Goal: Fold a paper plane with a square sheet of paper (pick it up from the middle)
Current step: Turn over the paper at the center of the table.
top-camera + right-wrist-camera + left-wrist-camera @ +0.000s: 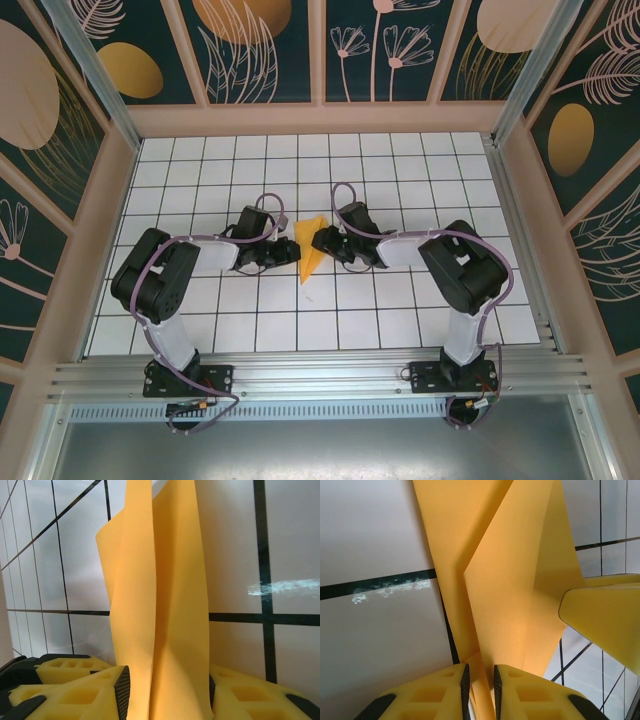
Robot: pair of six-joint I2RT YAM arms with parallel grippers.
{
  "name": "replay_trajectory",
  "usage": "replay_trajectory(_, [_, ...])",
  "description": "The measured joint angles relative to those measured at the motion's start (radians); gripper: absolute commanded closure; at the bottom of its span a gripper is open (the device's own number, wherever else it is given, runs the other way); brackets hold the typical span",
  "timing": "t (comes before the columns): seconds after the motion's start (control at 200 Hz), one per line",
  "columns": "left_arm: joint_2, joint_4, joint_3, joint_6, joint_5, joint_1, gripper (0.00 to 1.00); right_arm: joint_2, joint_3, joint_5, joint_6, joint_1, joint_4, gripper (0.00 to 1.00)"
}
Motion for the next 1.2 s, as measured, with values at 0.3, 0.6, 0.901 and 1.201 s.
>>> replay_trajectory(0.3, [-0.001,0.034,-0.018,-0.019,0.021,0.0,0.78,0.022,0.003,-0.031,0.0,0.0,0.05,0.58])
replay_trajectory(0.6, [-0.002,0.058,-0.031,-0.027,0.027,0.0,0.78,0.072,0.035,-0.063,-0.005,0.0,0.103,0.67])
replay_trajectory(0.901, [-0.023,0.063,-0.053,-0.042,0.027,-0.004,0.75,0.084,0.035,-0.077,-0.029,0.0,0.106,0.89])
replay_trajectory(1.201, [-0.224,0.053,-0.143,-0.098,-0.05,-0.013,0.63,0.014,0.112,0.015,-0.113,0.011,-0.12,0.94])
